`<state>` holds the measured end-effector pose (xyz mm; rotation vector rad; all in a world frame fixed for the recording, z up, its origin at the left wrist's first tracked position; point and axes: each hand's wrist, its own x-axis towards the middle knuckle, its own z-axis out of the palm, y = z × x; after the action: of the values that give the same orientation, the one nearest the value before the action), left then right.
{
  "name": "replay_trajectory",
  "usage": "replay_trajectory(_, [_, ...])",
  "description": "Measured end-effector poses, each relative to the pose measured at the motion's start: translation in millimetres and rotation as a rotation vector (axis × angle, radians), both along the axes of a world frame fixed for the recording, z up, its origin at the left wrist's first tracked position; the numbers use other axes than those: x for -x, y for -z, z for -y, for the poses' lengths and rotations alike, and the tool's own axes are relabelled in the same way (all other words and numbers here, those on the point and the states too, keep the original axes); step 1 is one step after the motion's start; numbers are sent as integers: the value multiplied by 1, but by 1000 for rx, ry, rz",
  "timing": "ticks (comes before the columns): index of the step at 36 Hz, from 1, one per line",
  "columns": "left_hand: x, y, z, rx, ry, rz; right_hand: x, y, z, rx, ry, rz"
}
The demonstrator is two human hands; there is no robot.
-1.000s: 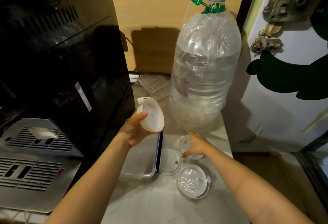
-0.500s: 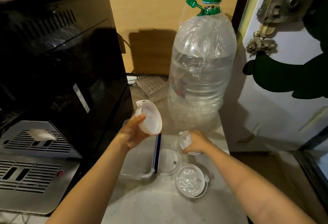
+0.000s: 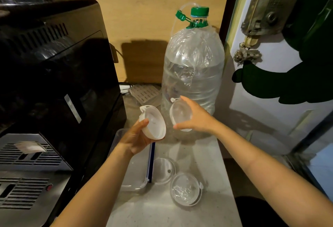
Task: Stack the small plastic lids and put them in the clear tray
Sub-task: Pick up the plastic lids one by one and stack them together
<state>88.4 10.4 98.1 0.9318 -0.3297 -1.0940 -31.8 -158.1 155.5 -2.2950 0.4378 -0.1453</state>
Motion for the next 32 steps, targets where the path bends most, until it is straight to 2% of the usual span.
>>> replay_trajectory(12, [12, -5, 19, 134, 135, 49, -2, -12, -32, -7, -160, 51])
replay_trajectory(32, [14, -17, 17, 134, 168, 199, -5, -9, -34, -61, -248, -24])
